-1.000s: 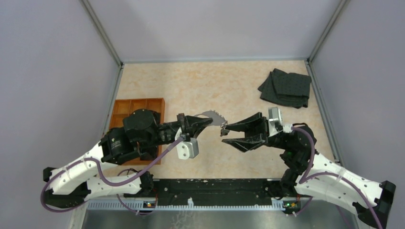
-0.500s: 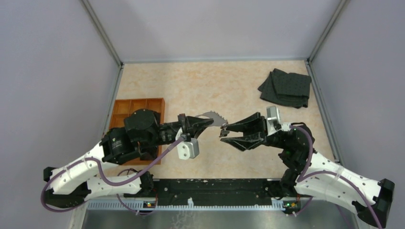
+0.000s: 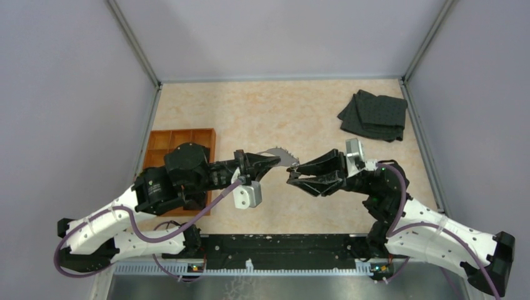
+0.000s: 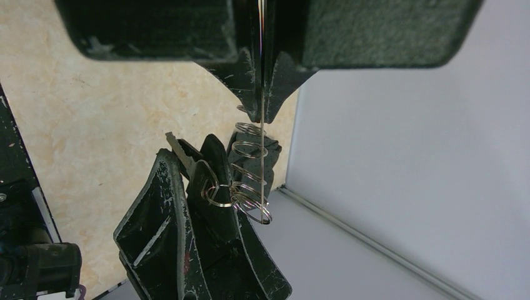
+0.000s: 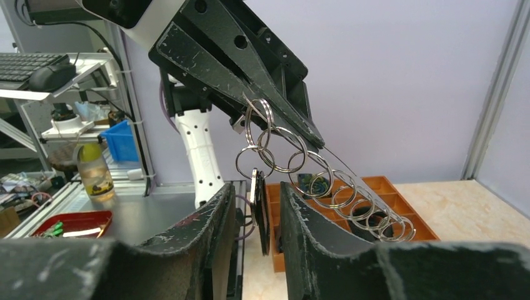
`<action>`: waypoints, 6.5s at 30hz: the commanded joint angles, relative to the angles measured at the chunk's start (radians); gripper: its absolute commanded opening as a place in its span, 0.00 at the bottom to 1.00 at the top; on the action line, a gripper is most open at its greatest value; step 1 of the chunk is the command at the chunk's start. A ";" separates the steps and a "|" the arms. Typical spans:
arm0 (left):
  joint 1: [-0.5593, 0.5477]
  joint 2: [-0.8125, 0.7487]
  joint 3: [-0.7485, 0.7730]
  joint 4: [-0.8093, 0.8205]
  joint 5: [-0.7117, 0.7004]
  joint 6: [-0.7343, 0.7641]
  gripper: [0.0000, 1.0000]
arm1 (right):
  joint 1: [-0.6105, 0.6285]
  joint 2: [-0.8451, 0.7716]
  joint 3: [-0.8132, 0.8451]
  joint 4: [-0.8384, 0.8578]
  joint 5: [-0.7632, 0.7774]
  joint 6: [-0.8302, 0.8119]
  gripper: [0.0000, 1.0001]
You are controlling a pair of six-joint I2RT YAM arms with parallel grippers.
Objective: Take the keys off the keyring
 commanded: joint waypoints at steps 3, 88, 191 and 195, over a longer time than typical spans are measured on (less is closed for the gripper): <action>-0.004 -0.014 -0.011 0.077 0.010 0.000 0.00 | 0.014 -0.009 0.043 0.024 0.014 0.002 0.18; 0.069 0.042 -0.172 0.084 -0.066 -0.814 0.00 | 0.050 0.100 0.533 -1.075 0.434 -0.343 0.00; 0.302 -0.046 -0.639 0.982 0.445 -0.966 0.46 | 0.321 0.295 0.764 -1.204 0.621 -0.425 0.00; 0.284 -0.058 -0.670 1.049 0.416 -0.971 0.45 | 0.336 0.300 0.768 -1.205 0.636 -0.425 0.00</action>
